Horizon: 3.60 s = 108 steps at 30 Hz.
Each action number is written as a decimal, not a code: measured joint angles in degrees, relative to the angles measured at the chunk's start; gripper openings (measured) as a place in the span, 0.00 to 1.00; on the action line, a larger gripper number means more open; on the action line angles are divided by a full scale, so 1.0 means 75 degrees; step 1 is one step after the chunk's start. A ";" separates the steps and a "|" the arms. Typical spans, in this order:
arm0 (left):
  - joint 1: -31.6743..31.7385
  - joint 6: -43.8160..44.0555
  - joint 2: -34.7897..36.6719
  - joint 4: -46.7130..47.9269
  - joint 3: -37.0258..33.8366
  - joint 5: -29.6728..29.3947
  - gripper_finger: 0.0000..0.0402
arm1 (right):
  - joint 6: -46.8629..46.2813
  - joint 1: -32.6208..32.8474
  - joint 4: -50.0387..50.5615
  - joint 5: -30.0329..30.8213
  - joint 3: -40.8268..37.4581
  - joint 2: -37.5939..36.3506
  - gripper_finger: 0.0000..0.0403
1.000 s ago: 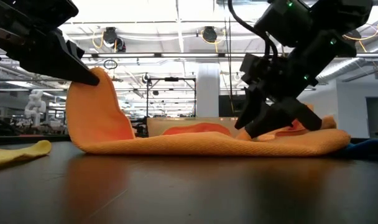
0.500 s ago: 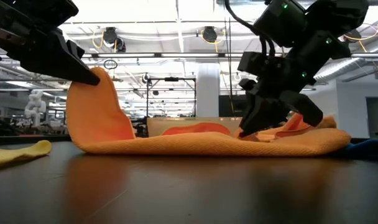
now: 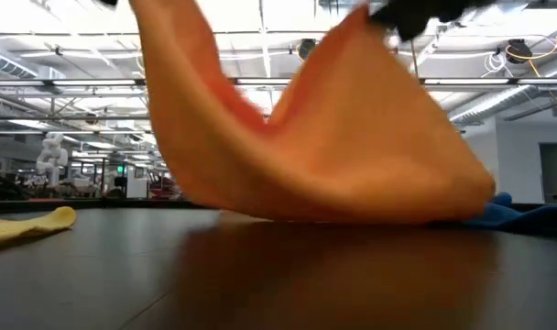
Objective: Fold microfiber towels
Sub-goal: Fold the left orange microfiber cloth
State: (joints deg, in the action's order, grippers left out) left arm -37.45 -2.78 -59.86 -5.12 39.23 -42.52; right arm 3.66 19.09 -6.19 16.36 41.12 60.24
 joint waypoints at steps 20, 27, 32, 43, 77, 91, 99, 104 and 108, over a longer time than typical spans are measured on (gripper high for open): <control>-0.1514 0.3109 -0.0001 0.2270 0.1404 -0.2587 0.01 | -0.1581 0.2238 -0.1348 0.2516 0.0006 -0.0467 0.00; -0.0374 0.6529 0.0030 0.5532 0.1088 -0.2501 0.01 | -0.3492 0.0639 0.0900 0.2792 -0.0163 -0.0319 0.00; 0.0704 0.6842 0.0103 0.5086 -0.0093 -0.1509 0.02 | -0.4033 -0.0492 0.0538 0.2036 -0.1105 -0.0300 0.00; 0.3092 0.2704 0.0097 0.0949 -0.2029 0.0715 0.03 | -0.3457 -0.2343 -0.1624 0.0777 -0.2724 -0.0302 0.00; 0.1263 0.1724 -0.0445 0.1066 -0.2067 0.1668 0.01 | -0.2464 0.0192 -0.1940 -0.0816 -0.2948 -0.0013 0.00; 0.1127 0.2368 -0.1831 0.0779 -0.2067 0.1755 0.07 | -0.3024 0.0242 -0.3267 -0.0963 -0.3491 0.1274 0.00; 0.1408 0.1070 -0.0751 0.0679 -0.2067 -0.0236 0.02 | -0.1662 -0.0250 -0.3377 0.0853 -0.3488 0.0236 0.00; 0.2105 0.0434 -0.0123 0.1008 -0.2067 -0.0900 0.01 | -0.0962 -0.1024 -0.3248 0.1616 -0.3485 -0.0356 0.00; 0.3014 0.0848 -0.0045 0.1579 -0.2068 -0.0493 0.01 | -0.1249 -0.1667 -0.2670 0.1623 -0.3483 -0.0417 0.00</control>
State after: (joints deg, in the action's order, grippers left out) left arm -14.84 3.58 -60.20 6.73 23.72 -46.23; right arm -5.70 6.59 -26.21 28.53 15.00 57.11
